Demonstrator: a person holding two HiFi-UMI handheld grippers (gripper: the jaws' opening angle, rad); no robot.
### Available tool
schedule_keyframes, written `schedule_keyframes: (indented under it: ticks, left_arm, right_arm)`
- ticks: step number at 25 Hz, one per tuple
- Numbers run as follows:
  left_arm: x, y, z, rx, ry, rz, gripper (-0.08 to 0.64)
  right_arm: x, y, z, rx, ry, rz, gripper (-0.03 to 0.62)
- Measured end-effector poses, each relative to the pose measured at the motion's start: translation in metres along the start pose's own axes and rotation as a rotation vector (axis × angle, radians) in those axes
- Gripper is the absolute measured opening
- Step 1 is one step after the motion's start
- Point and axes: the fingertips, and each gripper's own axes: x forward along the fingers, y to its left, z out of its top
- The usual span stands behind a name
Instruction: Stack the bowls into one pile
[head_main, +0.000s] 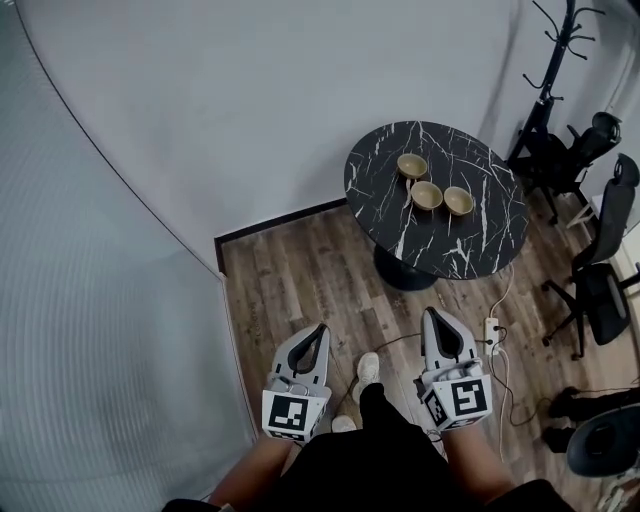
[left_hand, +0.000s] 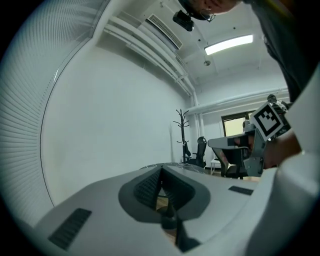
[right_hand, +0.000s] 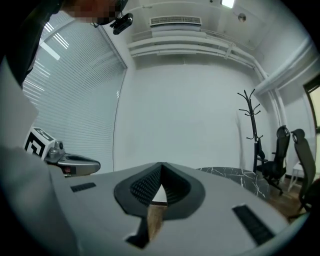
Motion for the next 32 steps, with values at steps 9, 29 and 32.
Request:
schedule_keyframes:
  ticks: [9,29,32]
  left_arm:
    - [0.076,0.051,-0.016,-0.008,0.076,0.035,0.011]
    - [0.247,0.08,0.014,0.018,0.074,0.015,0.011]
    - [0.263,0.081,0.01,0.007,0.069,-0.012,0.011]
  right_arm:
    - [0.077,-0.057,-0.021,0.014,0.031,-0.03,0.006]
    - [0.209,-0.158,-0.029,0.057,0.068,-0.011,0.008]
    - [0.217,-0.164,-0.035,0.057,0.078,-0.026,0.008]
